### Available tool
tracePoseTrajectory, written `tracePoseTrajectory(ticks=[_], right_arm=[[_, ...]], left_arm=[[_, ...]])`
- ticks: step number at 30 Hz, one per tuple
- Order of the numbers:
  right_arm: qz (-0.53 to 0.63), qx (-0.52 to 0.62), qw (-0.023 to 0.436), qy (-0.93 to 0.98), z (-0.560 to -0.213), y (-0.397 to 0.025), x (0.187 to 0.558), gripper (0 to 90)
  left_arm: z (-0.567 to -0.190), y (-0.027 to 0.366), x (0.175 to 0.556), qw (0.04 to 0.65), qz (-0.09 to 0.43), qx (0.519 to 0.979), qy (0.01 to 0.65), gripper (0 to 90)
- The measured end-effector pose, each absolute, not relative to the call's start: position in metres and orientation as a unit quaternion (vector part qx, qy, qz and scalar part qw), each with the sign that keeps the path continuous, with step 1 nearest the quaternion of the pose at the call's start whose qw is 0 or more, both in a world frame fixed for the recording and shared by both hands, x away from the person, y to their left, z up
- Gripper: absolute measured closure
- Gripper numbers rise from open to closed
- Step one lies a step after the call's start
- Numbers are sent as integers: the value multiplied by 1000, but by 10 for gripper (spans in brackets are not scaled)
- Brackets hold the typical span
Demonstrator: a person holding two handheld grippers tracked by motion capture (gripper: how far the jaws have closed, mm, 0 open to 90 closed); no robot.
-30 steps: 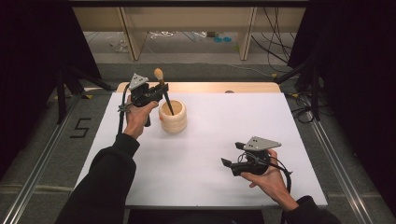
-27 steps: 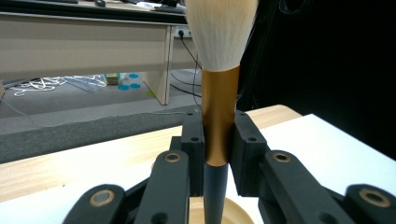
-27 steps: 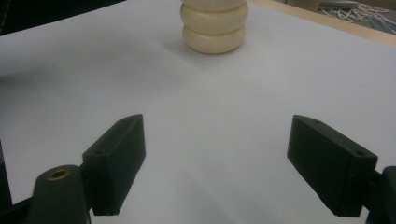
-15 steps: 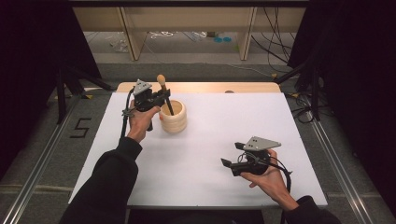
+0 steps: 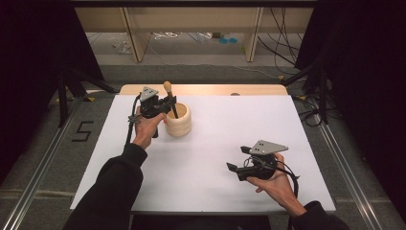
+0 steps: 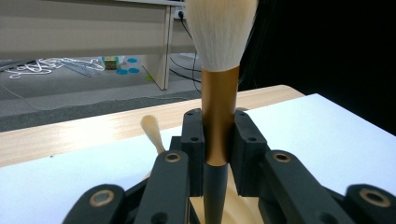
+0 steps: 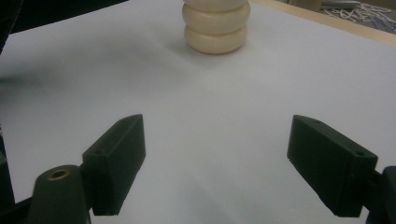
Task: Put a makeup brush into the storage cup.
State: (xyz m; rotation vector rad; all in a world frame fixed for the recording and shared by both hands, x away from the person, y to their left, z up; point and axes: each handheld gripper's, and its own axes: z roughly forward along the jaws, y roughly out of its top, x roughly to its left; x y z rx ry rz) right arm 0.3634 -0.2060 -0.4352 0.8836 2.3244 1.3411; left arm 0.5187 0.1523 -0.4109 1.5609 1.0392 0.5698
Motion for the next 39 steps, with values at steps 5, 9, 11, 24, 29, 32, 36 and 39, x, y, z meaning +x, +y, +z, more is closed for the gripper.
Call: tracePoseTrajectory(ticks=[5, 9, 11, 24, 29, 32, 36, 39], right_arm=[[469, 308, 157, 813, -435, -206, 363, 201], [470, 307, 158, 812, -435, -205, 363, 201], [470, 307, 158, 812, -435, -205, 363, 201], [470, 306, 155, 813, -436, -205, 363, 203], [470, 306, 153, 814, -436, -204, 363, 206], [470, 306, 151, 814, -436, -204, 363, 207], [470, 305, 150, 815, -436, -204, 363, 207], [470, 306, 151, 814, -436, -204, 364, 207]], left_arm=[[-414, 151, 518, 557, 237, 663, 440, 771], [-417, 152, 518, 555, 234, 664, 443, 770], [-419, 152, 518, 555, 231, 664, 445, 770], [-424, 152, 517, 547, 225, 673, 444, 708], [-421, 154, 514, 538, 240, 671, 450, 460], [-418, 158, 513, 536, 248, 664, 458, 365], [-414, 165, 510, 538, 255, 659, 460, 322], [-412, 169, 507, 542, 253, 656, 461, 315]])
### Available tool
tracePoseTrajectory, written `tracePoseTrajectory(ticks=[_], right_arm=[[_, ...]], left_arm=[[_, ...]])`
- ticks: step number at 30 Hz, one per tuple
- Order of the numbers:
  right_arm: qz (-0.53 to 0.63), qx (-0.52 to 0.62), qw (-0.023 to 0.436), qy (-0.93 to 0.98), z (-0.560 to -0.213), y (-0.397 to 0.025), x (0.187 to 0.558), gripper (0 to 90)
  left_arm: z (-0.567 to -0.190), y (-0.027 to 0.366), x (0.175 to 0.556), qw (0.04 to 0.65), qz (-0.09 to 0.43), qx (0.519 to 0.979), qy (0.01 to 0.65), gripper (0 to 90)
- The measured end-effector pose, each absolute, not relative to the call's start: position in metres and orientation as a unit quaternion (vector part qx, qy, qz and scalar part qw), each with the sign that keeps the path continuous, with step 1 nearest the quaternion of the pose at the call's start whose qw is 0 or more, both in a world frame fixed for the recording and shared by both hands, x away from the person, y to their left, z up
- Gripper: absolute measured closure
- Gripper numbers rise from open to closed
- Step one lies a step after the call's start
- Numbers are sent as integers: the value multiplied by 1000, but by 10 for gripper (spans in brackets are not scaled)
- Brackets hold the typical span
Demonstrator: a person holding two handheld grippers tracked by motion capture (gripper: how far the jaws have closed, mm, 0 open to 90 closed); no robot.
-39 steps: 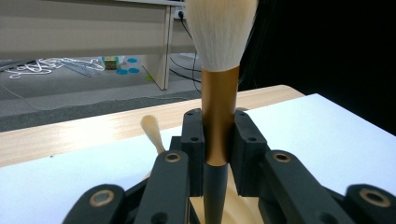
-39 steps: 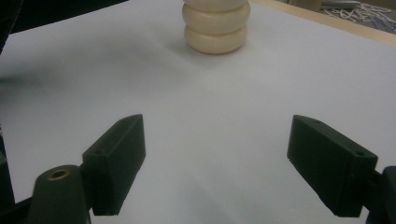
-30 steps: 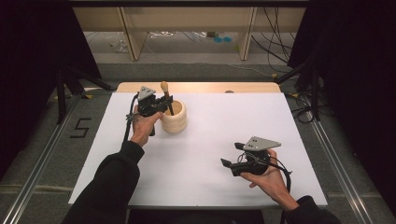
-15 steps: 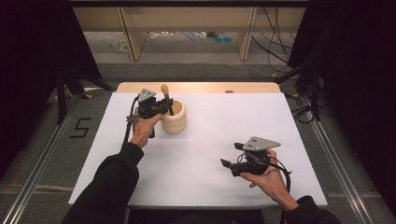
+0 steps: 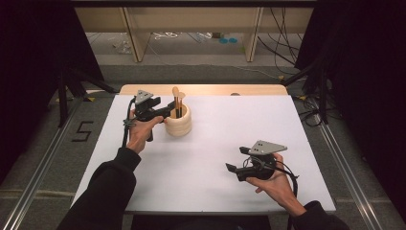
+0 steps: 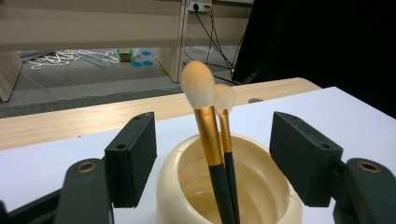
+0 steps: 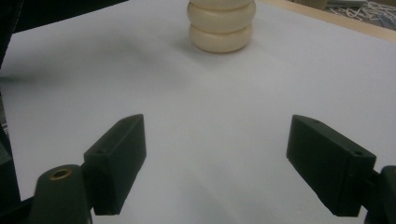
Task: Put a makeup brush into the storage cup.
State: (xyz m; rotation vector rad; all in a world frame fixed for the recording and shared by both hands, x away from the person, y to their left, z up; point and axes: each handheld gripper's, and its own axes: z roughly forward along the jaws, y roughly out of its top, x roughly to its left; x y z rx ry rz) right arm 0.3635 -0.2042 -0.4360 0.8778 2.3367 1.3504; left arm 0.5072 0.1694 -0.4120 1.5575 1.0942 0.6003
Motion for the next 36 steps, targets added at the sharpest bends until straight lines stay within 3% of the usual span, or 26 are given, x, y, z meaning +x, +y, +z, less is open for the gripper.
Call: tracePoseTrajectory(ticks=[22, 36], right_arm=[[471, 306, 154, 813, -436, -204, 363, 203], [474, 308, 156, 810, -435, -206, 364, 199]], left_arm=[[-405, 174, 482, 561, 229, 658, 447, 255], [-408, 159, 448, 566, 226, 682, 405, 226]])
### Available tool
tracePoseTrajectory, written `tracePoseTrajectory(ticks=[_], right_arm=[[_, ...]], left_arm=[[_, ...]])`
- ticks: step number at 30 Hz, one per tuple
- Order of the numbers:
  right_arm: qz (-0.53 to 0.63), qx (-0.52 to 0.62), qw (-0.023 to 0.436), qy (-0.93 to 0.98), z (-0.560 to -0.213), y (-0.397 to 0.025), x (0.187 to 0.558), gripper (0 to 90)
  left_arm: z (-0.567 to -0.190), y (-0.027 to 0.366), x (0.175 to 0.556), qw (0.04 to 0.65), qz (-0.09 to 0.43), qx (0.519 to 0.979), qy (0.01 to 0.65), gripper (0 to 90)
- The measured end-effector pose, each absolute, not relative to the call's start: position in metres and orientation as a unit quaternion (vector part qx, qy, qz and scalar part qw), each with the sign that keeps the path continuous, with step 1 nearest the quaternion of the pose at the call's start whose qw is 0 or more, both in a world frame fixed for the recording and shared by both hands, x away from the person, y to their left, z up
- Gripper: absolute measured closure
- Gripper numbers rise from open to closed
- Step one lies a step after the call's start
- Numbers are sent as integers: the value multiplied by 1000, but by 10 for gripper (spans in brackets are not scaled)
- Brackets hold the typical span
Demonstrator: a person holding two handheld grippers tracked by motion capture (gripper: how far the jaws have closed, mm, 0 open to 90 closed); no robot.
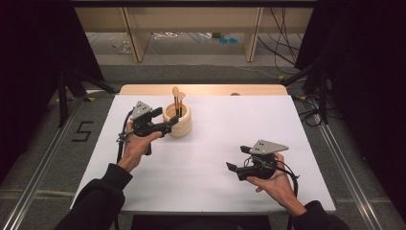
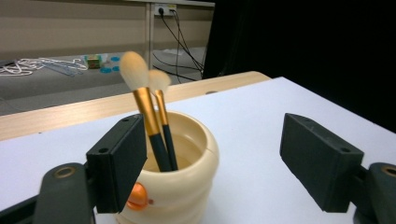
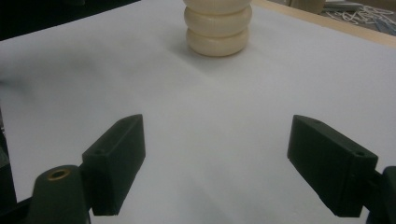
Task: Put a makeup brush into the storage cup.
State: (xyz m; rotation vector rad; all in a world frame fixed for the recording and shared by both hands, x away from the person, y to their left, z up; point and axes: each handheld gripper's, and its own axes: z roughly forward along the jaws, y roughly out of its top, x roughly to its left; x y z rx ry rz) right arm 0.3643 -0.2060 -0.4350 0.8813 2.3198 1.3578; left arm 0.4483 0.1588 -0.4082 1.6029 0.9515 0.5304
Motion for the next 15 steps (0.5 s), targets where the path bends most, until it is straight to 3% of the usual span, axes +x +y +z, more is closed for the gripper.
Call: tracePoseTrajectory(ticks=[15], right_arm=[[487, 310, 161, 801, -433, -207, 367, 196]], left_arm=[[-411, 148, 417, 572, 216, 697, 375, 209]])
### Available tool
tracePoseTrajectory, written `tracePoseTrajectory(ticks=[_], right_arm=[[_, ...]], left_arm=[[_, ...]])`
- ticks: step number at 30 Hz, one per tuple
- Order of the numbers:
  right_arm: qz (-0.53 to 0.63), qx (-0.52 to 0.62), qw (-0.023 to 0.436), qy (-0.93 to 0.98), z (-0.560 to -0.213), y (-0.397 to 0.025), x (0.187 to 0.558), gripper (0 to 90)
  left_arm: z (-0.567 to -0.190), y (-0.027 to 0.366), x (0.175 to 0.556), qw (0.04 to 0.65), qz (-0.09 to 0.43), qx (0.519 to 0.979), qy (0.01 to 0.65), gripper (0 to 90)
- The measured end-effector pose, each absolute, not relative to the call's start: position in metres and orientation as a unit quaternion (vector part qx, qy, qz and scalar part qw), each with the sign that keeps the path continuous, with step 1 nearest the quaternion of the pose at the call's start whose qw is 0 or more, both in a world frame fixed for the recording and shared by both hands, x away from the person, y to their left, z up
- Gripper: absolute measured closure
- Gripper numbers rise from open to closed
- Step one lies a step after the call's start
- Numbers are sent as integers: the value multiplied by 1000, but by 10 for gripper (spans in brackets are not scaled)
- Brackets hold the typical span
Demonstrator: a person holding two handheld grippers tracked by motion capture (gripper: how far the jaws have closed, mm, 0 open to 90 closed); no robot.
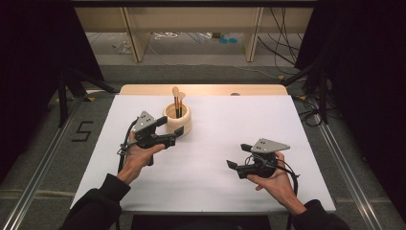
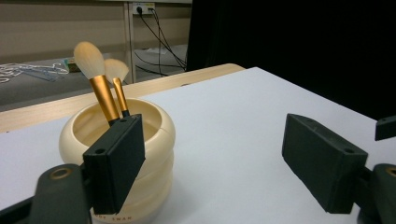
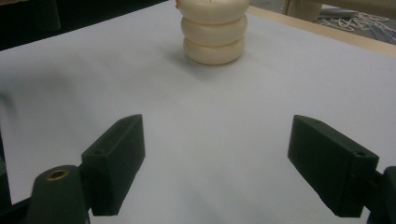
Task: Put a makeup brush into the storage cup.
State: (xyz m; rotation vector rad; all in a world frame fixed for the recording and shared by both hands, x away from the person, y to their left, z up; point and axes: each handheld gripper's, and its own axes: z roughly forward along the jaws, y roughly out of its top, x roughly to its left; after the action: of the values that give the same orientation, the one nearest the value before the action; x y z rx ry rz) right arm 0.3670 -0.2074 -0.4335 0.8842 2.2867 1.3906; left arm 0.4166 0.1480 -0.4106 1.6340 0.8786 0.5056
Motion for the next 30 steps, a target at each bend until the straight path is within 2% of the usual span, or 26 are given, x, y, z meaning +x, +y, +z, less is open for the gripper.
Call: tracePoseTrajectory(ticks=[30], right_arm=[[496, 310, 156, 796, -433, -206, 365, 197]], left_arm=[[-427, 141, 386, 559, 201, 720, 359, 191]])
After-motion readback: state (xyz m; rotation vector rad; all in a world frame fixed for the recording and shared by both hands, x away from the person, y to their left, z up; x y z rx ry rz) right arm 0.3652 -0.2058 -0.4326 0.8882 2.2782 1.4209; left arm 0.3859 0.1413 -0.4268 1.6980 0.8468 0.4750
